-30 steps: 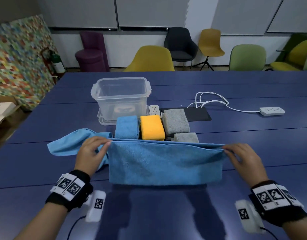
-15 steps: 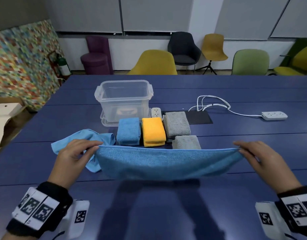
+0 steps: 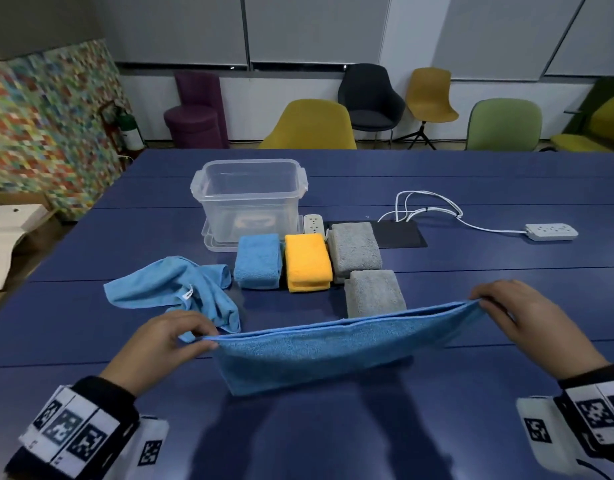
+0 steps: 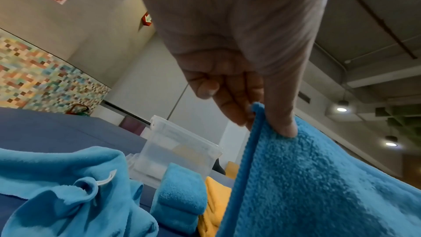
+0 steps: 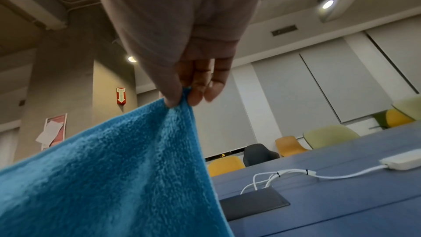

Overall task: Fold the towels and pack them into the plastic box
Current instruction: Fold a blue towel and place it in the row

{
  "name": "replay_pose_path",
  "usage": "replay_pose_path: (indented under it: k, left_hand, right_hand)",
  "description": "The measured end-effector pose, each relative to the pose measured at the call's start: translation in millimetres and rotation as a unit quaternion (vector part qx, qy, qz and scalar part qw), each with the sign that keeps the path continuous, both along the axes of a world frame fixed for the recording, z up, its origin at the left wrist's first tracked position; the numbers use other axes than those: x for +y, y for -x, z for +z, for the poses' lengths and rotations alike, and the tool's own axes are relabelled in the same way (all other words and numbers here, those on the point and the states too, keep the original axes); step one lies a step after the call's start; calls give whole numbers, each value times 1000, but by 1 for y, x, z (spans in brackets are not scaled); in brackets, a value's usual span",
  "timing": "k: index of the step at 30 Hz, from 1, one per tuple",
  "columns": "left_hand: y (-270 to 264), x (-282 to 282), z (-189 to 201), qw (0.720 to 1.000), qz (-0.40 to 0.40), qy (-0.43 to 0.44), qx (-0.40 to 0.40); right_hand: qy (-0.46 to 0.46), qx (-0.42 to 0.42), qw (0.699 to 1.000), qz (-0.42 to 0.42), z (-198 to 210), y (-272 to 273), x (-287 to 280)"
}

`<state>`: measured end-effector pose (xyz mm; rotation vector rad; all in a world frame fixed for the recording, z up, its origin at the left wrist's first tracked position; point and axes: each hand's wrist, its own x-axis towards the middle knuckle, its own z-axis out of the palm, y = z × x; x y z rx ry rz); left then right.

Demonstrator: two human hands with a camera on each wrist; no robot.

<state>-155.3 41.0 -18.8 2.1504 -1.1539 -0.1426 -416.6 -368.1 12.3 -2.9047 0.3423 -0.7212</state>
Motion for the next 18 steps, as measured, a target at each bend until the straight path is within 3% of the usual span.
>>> replay_pose_path:
  k: [6,12,15,18]
  left_hand:
    - [-1,17,27,998,52,26,-26]
    - [3,32,74,996,33,73,-50]
    - [-11,21,69,997,57,44,-32]
    - [-36,-10,31,995,88,-49,-11]
  right_hand:
    - [-19,-6,999,28,14,4,6]
    - [-58,-8,996,70,59,2,9]
    - [-79,34,992,93,58,-7,-3]
    - [-76,102,990,60,15,-30,-16]
